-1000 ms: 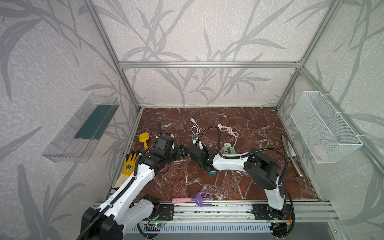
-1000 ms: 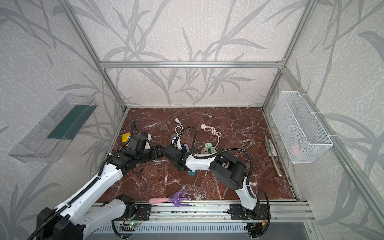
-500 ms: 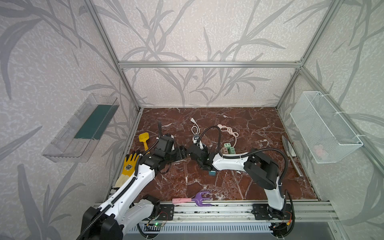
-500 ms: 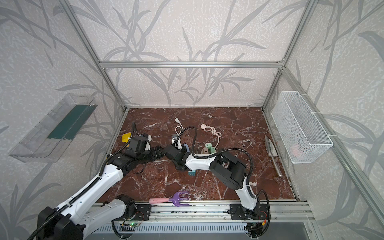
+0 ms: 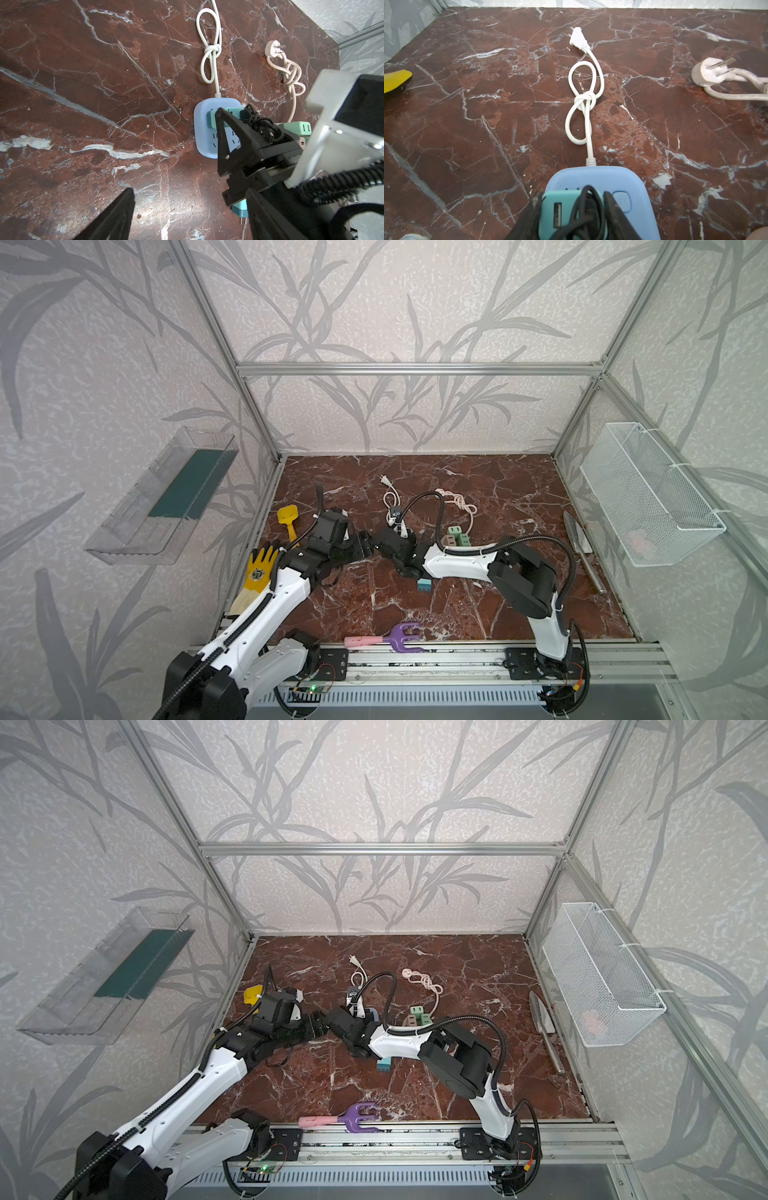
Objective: Insert the plug
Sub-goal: 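Lower and press the teal charger into the blue strip socket with the right gripper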
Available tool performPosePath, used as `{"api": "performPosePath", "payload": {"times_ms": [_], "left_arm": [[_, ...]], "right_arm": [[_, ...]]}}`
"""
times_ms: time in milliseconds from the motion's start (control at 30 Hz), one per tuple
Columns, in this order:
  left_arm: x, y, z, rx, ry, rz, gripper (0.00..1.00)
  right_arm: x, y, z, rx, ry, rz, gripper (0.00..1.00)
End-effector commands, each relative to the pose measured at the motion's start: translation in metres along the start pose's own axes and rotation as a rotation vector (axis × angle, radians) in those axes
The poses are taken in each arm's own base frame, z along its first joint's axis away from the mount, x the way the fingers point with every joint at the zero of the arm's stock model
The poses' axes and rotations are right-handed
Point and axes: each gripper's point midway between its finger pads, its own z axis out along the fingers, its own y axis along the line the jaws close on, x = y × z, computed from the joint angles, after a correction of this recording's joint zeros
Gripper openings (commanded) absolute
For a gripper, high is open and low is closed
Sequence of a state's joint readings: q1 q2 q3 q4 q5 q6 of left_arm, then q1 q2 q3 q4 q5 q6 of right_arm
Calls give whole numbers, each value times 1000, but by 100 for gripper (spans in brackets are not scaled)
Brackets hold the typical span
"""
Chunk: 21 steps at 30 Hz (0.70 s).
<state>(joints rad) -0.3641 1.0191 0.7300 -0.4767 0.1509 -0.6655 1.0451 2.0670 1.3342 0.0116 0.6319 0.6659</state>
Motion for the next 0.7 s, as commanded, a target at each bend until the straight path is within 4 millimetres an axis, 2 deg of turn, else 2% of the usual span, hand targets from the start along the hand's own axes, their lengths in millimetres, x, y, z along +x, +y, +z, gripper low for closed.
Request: {"api": "performPosePath", "payload": {"times_ms": [0,267,667], "left_arm": [[0,4,2,-11,-7,-15,83],[1,3,3,-3,0,-11,83],[0,3,3,-5,-1,-4,84]], "right_arm": [[78,-50,10,144,240,-134,16],[60,-43,2,109,213,-116,38],[31,-28,-14,48,184,-74,63]]}}
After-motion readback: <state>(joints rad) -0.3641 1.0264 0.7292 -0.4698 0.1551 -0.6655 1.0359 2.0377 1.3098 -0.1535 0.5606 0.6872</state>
